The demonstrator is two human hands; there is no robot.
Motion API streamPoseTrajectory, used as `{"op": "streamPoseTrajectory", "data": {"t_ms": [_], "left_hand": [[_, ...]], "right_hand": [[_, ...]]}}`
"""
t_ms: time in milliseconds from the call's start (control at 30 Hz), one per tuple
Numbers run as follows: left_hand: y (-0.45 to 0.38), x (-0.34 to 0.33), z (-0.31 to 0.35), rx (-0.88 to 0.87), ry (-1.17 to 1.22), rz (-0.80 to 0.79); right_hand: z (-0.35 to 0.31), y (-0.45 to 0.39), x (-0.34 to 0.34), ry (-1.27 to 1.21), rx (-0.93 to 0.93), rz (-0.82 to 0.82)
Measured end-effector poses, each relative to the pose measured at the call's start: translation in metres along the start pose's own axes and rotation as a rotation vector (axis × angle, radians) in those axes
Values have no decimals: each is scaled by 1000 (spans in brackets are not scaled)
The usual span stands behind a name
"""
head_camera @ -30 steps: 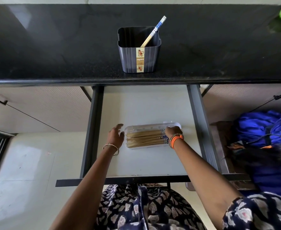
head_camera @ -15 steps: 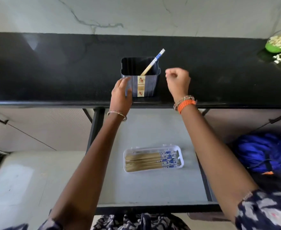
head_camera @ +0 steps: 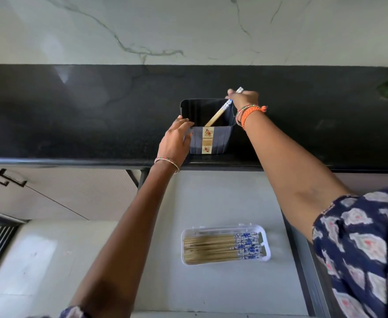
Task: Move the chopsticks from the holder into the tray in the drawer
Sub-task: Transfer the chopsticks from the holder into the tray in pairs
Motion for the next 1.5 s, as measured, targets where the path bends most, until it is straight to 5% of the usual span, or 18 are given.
{"op": "streamPoseTrajectory", "data": {"t_ms": [233,567,700,833,1033,1233,1500], "left_hand": [[-1,3,7,9,-8,-22],[56,3,46,13,203,232],[110,-16,21,343,386,313],[164,-42,-10,706,334,92],[221,-70,-49,925,222,-373],[242,-81,-59,1004,332,-424],[248,-90,-58,1005,398,-479]], "right_hand": [[-15,3,13,-261,-97,77],[-39,102,98,-917,-23,38],[39,137,131,-1037,-162,31],[162,168,141,-985,-402,23],[267,212,124,-724,-709,147],[276,212,103,-584,-836,193],[256,205,96,-275,-777,146]]}}
Point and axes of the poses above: each hand's wrist, its own y-axis away from the middle knuckle, its own x-axis out of the back of the hand, z = x × y, the point moved 1 cm from there along -y, towards the middle knuckle
